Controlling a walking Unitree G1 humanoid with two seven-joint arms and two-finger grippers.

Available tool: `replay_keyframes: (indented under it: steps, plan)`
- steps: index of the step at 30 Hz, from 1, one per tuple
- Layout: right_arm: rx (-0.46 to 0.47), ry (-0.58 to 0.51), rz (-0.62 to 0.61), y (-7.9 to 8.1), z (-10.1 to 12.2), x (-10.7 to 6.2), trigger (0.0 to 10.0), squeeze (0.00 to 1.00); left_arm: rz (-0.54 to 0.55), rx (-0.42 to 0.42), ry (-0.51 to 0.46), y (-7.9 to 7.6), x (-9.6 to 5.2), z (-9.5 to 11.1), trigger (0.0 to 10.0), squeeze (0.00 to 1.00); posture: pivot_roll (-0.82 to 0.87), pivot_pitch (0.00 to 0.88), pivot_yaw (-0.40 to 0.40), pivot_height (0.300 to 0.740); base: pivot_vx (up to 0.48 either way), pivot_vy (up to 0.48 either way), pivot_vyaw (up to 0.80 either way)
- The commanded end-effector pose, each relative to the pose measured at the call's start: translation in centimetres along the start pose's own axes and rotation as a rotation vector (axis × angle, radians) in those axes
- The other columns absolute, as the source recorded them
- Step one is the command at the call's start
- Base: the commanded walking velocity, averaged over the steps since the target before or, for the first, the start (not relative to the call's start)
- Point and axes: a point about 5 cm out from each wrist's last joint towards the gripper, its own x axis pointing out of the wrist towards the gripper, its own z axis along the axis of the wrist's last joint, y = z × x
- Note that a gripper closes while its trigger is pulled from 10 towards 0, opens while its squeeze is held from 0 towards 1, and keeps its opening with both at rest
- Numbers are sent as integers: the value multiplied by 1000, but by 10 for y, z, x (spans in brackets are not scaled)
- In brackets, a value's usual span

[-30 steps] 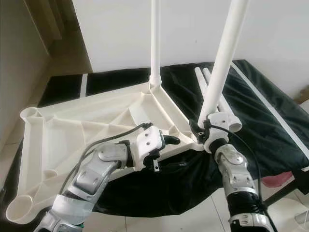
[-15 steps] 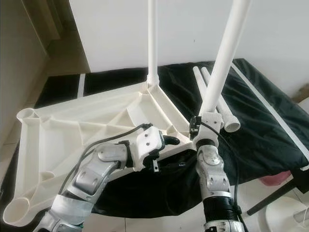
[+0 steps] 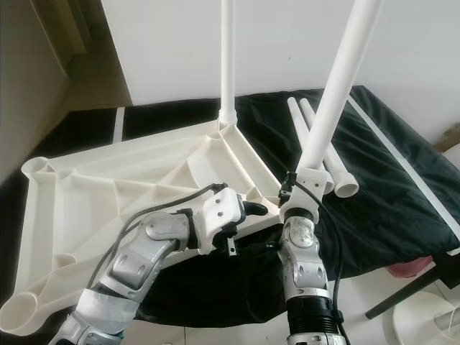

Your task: Building children table

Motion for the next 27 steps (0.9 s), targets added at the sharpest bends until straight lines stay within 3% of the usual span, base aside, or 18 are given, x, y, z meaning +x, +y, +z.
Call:
replay_keyframes:
  steps: [1,5,6,7,8,20,21,25,27]
  plan:
    - [96,97,59,14,-16,-8,10000,0,56,8,3,1,2,1,10000,0,-2,0,17,740,0,0,0]
    - [95,88,48,14,-13,-9,10000,0,50,7,0,0,3,1,10000,0,-6,0,17,740,0,0,0]
    - [89,77,48,14,-11,-10,10000,522,49,6,0,-1,4,1,10000,0,-7,0,18,740,0,0,0]
    - [89,77,48,14,-11,-10,10000,522,49,6,0,-1,4,1,10000,0,-7,0,18,740,0,0,0]
    - [95,65,54,14,-10,-10,10000,1000,48,6,-1,-1,4,1,10000,0,-6,0,19,740,0,0,0]
    - [121,-13,153,4,0,-13,10000,1000,43,6,2,-2,5,1,10000,0,-12,0,22,740,0,0,0]
    - [108,-17,193,0,0,-14,10000,0,42,5,2,-2,5,1,10000,0,-12,0,20,740,0,0,0]
    - [36,-27,281,-19,1,-12,10000,0,42,2,0,-3,5,1,10000,0,-16,0,17,740,0,0,0]
    - [36,-27,281,-19,1,-12,10000,0,42,2,0,-3,5,1,10000,0,-16,0,17,740,0,0,0]
